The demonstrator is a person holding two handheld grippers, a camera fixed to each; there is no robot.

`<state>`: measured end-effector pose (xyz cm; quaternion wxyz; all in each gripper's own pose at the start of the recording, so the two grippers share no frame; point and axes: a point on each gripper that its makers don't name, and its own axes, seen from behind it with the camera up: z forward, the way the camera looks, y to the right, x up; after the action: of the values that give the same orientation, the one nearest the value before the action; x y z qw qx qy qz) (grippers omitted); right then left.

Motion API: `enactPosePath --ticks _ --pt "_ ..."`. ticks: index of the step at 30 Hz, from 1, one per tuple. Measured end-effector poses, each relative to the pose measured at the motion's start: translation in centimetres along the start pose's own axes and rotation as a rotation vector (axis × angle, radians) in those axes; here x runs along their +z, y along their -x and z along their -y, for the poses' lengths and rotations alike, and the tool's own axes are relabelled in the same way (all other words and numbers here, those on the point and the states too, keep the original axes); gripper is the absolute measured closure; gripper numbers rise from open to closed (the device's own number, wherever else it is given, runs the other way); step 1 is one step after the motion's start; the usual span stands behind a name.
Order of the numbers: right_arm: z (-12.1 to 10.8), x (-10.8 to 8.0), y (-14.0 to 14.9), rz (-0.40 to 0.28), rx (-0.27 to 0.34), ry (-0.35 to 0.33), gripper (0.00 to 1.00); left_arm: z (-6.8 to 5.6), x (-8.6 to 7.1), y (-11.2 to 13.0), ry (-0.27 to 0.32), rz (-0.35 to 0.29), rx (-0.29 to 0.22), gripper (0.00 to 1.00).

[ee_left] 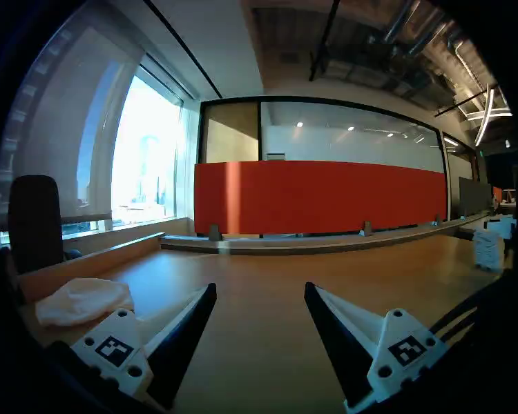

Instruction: Fold towel

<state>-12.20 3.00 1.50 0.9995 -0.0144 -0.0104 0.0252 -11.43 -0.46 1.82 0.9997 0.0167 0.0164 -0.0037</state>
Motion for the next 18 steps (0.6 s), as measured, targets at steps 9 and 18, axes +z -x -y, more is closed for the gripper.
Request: enactPosePath --ticks 9,18 --pt "0.5 0.1 0.9 0.01 -0.004 -0.011 0.0 0.0 0.0 0.0 0.0 0.0 0.0 0.06" --pt "0.7 0.3 1.8 0.012 -0.009 -0.01 0.0 0.0 0.0 0.0 0.0 0.0 0.0 0.06"
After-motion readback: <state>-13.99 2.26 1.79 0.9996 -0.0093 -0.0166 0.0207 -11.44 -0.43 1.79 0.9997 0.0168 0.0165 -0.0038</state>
